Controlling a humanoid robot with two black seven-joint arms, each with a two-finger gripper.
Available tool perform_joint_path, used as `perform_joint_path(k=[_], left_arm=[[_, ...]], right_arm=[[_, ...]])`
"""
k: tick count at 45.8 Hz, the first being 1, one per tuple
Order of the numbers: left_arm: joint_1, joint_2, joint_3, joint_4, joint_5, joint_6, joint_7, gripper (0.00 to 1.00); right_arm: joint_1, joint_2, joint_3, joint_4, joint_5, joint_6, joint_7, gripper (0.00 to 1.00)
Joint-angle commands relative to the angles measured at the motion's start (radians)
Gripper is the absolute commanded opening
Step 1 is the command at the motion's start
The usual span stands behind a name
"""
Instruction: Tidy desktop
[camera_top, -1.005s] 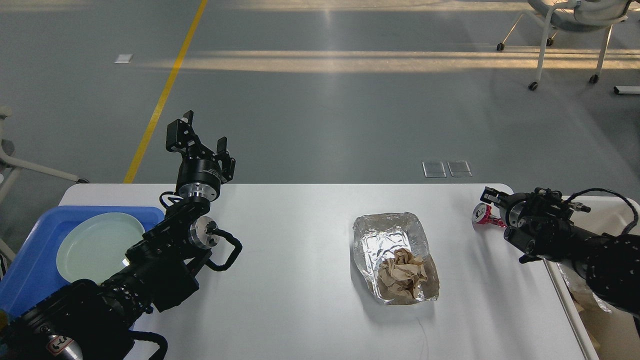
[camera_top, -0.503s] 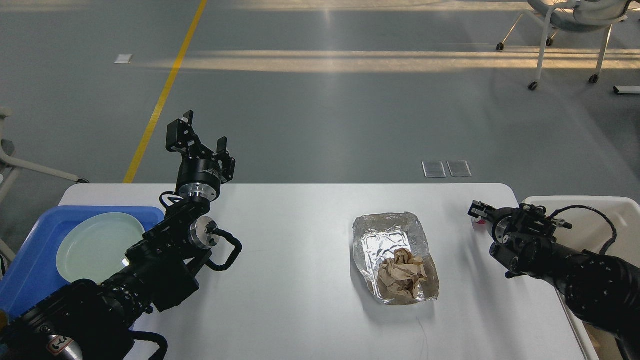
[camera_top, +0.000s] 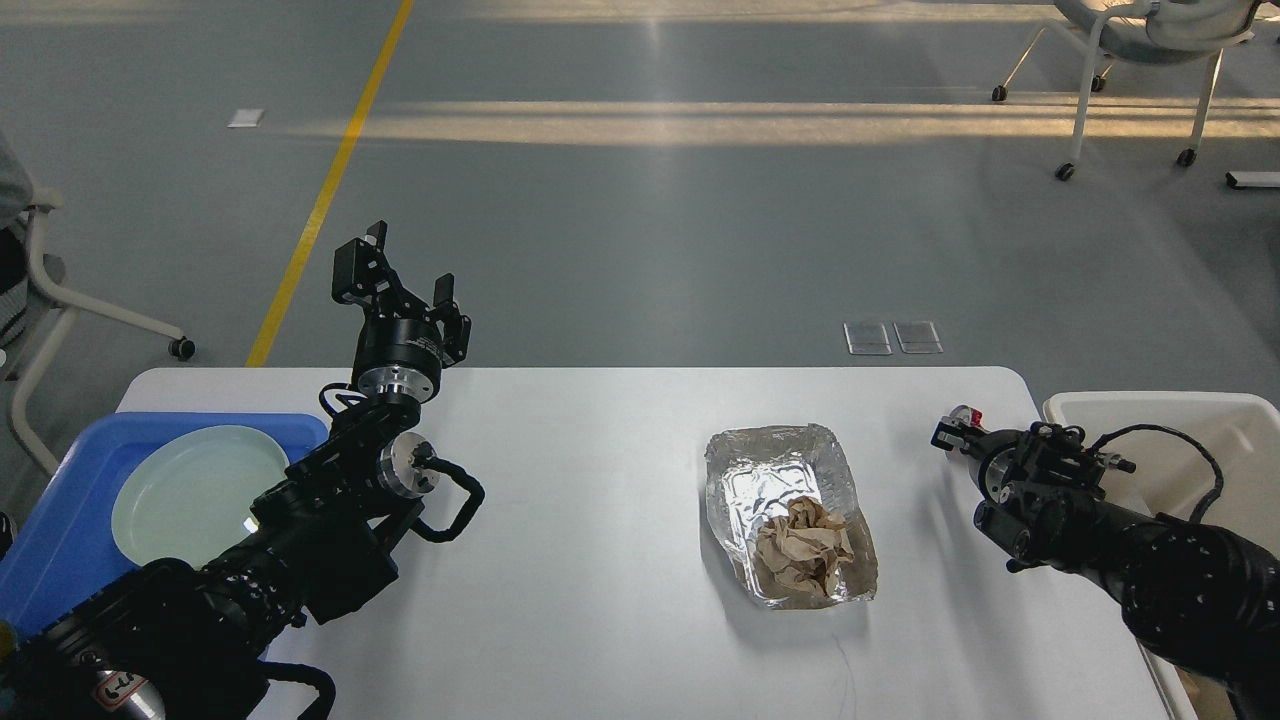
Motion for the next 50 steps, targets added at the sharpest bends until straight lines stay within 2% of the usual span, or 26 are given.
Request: perform_joint_path(k=[1, 5, 17, 29, 39, 46, 50], left_arm=[[0.0, 0.0, 0.0, 0.0, 0.0, 0.0, 0.0, 0.99], [0.0, 0.0, 0.0, 0.0, 0.0, 0.0, 0.0, 0.99], [0.0, 0.0, 0.0, 0.0, 0.0, 0.0, 0.0, 0.99], [0.0, 0.0, 0.0, -0.001, 0.0, 0.0, 0.0, 0.99], [0.0, 0.0, 0.0, 0.0, 0.0, 0.0, 0.0, 0.99], [0.0, 0.0, 0.0, 0.0, 0.0, 0.0, 0.0, 0.99], [0.0, 0.0, 0.0, 0.0, 0.0, 0.0, 0.0, 0.99]], right_arm=[[-0.005, 0.007, 0.0, -0.001, 0.0, 0.0, 0.0, 0.53], [-0.007, 0.012, -0.002, -0.001, 0.0, 0.0, 0.0, 0.46], [-0.008, 0.012, -0.003, -0.001, 0.0, 0.006, -0.002, 0.1], [-0.008, 0.007, -0.002, 0.003, 0.002, 0.008, -0.002, 0.01], [0.004, 0.007, 0.003, 0.025, 0.002, 0.011, -0.002, 0.0], [0.056, -0.008, -0.014, 0.103, 0.002, 0.015, -0.002, 0.0], [0.104, -0.062, -0.044, 0.182, 0.002, 0.018, -0.002, 0.0]])
